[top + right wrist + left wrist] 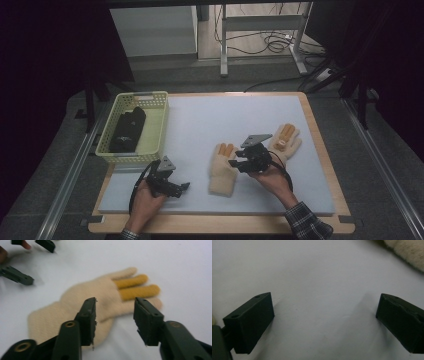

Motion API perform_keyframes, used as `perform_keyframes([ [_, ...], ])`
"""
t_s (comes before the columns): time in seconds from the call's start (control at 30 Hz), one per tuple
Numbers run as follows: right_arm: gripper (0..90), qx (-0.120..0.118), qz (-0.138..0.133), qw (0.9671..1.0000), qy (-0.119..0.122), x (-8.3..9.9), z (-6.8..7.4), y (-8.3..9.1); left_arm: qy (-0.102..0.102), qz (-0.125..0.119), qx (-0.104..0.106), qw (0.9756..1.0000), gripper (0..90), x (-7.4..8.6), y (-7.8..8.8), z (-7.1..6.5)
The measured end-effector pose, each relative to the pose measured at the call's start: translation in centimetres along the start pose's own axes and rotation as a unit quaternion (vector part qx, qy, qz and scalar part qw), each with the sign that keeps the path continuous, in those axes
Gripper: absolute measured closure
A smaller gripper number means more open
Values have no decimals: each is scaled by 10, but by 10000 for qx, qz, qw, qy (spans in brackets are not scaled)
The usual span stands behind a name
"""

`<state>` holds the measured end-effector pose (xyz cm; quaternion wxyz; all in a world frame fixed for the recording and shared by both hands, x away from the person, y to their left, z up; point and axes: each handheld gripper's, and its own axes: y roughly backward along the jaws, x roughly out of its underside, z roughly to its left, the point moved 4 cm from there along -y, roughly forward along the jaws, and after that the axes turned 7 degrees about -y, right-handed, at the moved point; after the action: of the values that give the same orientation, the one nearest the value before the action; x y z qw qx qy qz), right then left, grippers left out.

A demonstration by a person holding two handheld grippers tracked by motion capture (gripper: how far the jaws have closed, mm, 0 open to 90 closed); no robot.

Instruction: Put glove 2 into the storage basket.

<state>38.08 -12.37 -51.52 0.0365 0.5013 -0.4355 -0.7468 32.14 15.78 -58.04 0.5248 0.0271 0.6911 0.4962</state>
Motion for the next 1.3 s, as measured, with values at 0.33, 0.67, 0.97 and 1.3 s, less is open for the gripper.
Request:
perform_keyframes([
  [0.33, 604, -121, 75, 9997, -201, 16, -2, -8, 8, -1, 1, 10000, 17, 0, 0, 0],
  [0.67, 798, -178, 258, 9994, 138, 25, 24, -27, 7, 2, 3, 10000, 17, 0, 0, 0],
  [0.97, 691, -62, -509, 9966, 645, -23, 49, 10, 20, -8, -2, 10000, 17, 0, 0, 0],
  [1.3, 676, 228, 35, 9997, 10, 17, 7, -4, 10, 0, 4, 10000, 17, 0, 0, 0],
])
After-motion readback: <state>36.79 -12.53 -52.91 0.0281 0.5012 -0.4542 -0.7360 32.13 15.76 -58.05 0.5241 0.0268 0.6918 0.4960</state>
